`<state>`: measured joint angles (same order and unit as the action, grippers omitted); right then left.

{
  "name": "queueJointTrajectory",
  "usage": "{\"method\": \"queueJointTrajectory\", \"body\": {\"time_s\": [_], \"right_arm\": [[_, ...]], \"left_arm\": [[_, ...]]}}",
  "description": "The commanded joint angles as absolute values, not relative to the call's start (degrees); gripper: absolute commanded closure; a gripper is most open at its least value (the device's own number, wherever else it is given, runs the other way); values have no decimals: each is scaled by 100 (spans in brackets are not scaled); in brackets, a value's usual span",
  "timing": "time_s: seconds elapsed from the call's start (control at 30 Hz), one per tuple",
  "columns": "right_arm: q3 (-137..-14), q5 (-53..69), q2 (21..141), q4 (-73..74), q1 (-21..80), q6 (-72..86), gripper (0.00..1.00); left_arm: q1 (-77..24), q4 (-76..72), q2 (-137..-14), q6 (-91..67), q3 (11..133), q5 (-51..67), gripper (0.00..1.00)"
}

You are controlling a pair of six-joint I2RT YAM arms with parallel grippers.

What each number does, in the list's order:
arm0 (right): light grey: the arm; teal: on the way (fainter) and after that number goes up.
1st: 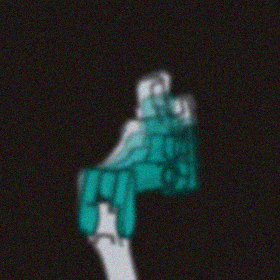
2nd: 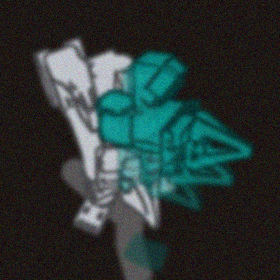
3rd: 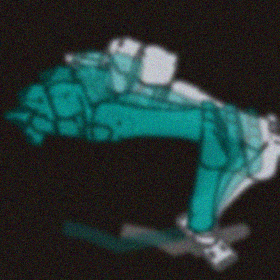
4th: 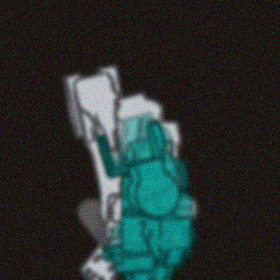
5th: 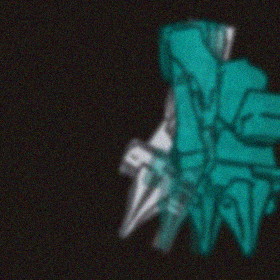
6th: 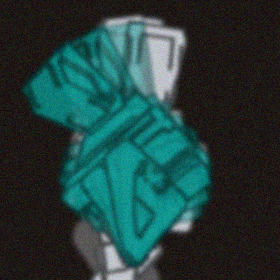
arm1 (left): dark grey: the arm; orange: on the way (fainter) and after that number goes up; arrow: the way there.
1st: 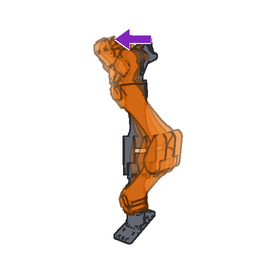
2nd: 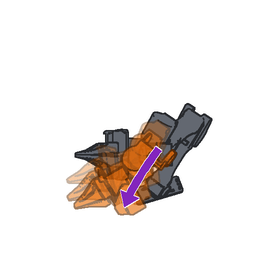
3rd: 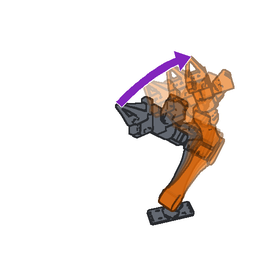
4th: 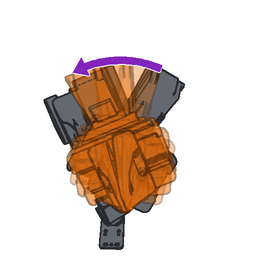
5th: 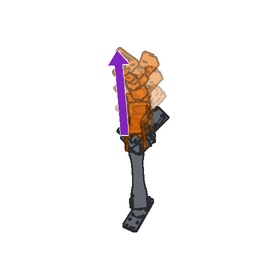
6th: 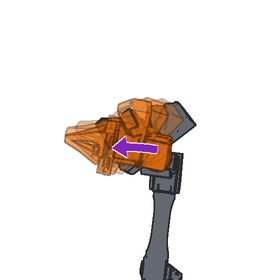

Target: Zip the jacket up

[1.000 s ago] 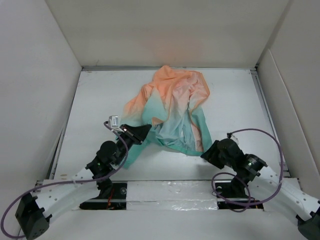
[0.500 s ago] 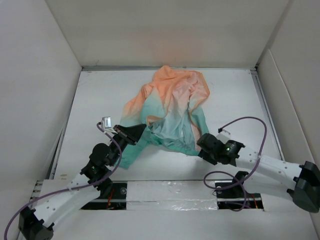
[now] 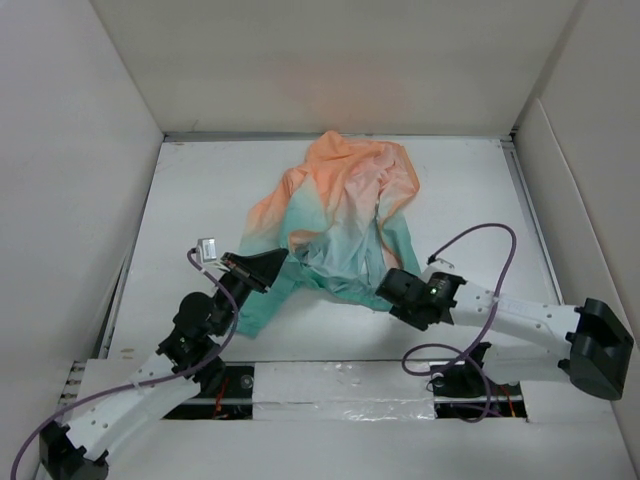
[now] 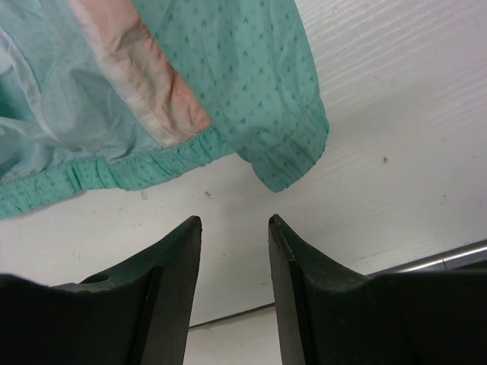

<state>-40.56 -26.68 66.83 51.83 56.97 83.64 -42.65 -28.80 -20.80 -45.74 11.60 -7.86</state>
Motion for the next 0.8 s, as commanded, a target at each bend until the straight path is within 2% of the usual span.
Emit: {"method": "queueJointTrajectory", "body": {"time_s": [0.0, 0.2, 0.3, 0.37, 0.5, 0.6, 0.77], "right_arm": [[-4491, -3172, 6907, 5835, 5783, 8789, 54], [-5176, -3928, 7426, 6916, 5705, 9176, 57], [-5098, -3973, 7576, 6348, 4810, 8265, 52], [-4958, -3650, 7515, 5312, 4458, 7027, 46], [-4965, -3139, 7804, 4361, 3904, 6101, 48], [-5167, -2822, 8251, 3974, 3902, 5608, 56], [-5677, -2539, 8894, 3586, 4069, 5194, 43]], "left_arm": [[-4245, -2787, -1759, -4281, 1344, -1317, 100], [-4245, -2680, -1257, -4253, 1292, -1398, 100], [-4245, -2873, -1309, -4324, 1195, -1056, 100], [-4245, -2979, -1406, -4342, 1160, -862, 100], [-4245, -3059, -1555, -4386, 1134, -747, 100], [-4245, -3111, -1599, -4368, 1134, -747, 100], [-4245, -3050, -1670, -4377, 1160, -773, 100]]}}
